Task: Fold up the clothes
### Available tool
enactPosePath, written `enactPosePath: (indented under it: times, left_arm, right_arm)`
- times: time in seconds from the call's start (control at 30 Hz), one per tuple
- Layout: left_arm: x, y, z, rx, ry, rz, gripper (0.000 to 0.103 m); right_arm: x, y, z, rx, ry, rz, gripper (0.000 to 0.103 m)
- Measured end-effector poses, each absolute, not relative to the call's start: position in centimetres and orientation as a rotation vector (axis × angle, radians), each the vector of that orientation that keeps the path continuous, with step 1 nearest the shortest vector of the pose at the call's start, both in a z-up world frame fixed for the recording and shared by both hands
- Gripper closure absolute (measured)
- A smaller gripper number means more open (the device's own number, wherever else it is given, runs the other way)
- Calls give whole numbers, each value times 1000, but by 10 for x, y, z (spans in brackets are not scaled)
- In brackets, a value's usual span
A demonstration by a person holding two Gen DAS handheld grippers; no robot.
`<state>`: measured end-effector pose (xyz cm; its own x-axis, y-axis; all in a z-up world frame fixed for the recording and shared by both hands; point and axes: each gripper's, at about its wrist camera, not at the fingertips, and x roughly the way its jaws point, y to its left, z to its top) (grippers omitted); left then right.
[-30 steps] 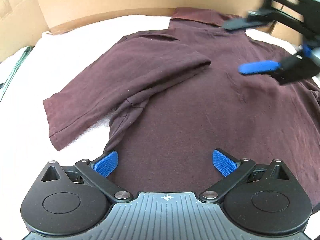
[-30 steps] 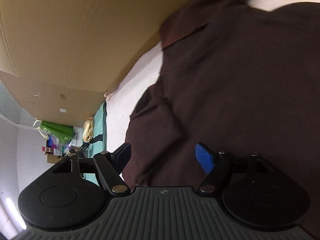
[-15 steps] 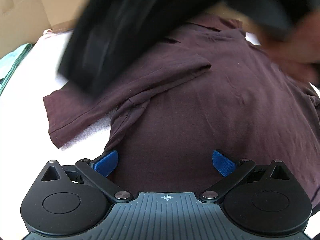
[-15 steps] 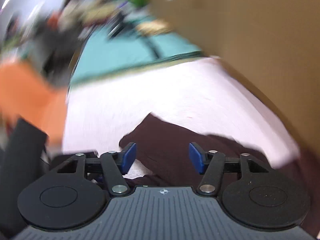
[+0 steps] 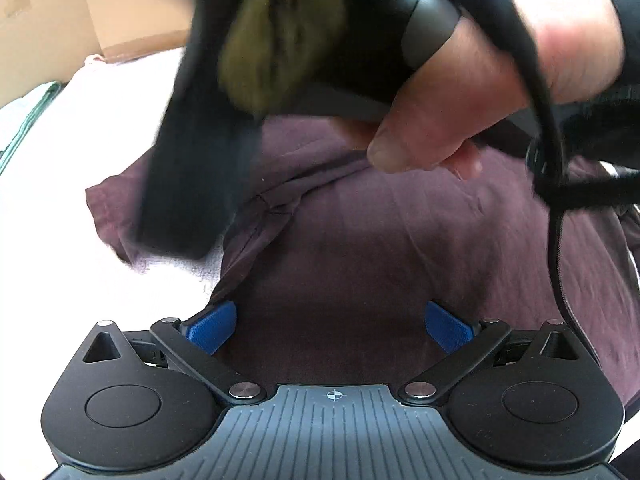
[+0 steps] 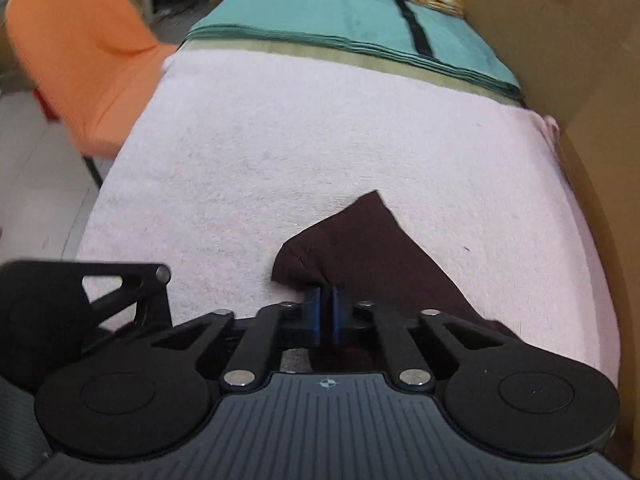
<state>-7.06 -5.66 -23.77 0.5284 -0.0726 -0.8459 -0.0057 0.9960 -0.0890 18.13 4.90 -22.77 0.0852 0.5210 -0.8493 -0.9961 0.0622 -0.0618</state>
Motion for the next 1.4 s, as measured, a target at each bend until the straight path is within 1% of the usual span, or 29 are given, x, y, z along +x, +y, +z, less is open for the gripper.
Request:
enactPosePath:
  times: [0.13, 0.2, 0.27, 0.33, 0.43, 0.5, 0.63, 0.73, 0.83, 0.87, 0.9, 0.93, 0.97, 1.03, 1.13, 1.23, 1.27, 1.3, 1.33, 1.37, 1.4]
  left_arm:
    - [-69, -58, -238, -78, 1015, -42, 0]
    - [-68, -59, -238, -74, 1019, -45, 0]
    - [-68, -57, -238, -78, 1022, -49, 0]
    - [-67, -52, -239, -86, 1025, -53, 0]
    - [-64, -52, -237, -84, 1035, -57, 0]
    - [-66, -51, -236, -75, 1044, -61, 0]
    - [-64, -48, -234, -69, 1065, -72, 0]
    - [-62, -46, -232, -65, 1084, -76, 0]
    - [-58, -42, -229, -77, 1108, -79, 0]
    - [-54, -42, -228, -93, 1112, -80, 0]
    - [-48, -46, -229, -109, 1113, -80, 0]
    - [-45, -47, -227, -120, 1108, -82, 0]
    - [-44, -47, -225, -129, 1101, -85, 0]
    - [-40, -50, -218, -123, 1084, -97, 0]
    - [-38, -57, -208, -92, 1052, -138, 0]
    - [-37, -66, -199, -70, 1022, -197, 0]
    - [-36, -69, -197, -72, 1016, -221, 0]
    - [-35, -72, -196, -73, 1009, -245, 0]
    - [-34, -75, -195, -72, 1004, -268, 0]
    - [-33, -79, -194, -67, 999, -290, 0]
    - [-31, -83, -194, -62, 995, -316, 0]
  right_arm:
    - [236, 3, -211, -245, 939, 1146, 98]
    - [259, -40, -204, 60, 971, 1027, 98]
    - [273, -93, -195, 354, 944, 896, 98]
    - [274, -151, -189, 610, 876, 769, 98]
    - [254, -227, -195, 872, 804, 546, 98]
    - [233, -259, -200, 891, 791, 415, 98]
    - [200, -293, -216, 806, 828, 241, 97]
    - [191, -303, -229, 786, 843, 171, 97]
    - [194, -305, -239, 820, 862, 148, 94]
    - [196, -305, -243, 842, 872, 142, 87]
    - [198, -305, -246, 870, 878, 139, 64]
    - [201, -307, -250, 905, 882, 138, 47]
    - [204, -308, -253, 940, 884, 134, 26]
    - [207, -311, -258, 993, 883, 115, 26]
    - [215, -313, -264, 1024, 890, 78, 26]
    - [219, -315, -268, 1082, 899, 65, 30]
    - [221, -315, -271, 1097, 905, 71, 44]
    - [225, -314, -273, 1099, 920, 79, 73]
    - [230, -311, -274, 1084, 938, 79, 87]
    - [233, -310, -272, 1066, 942, 82, 98]
    - [237, -308, -268, 1051, 933, 95, 98]
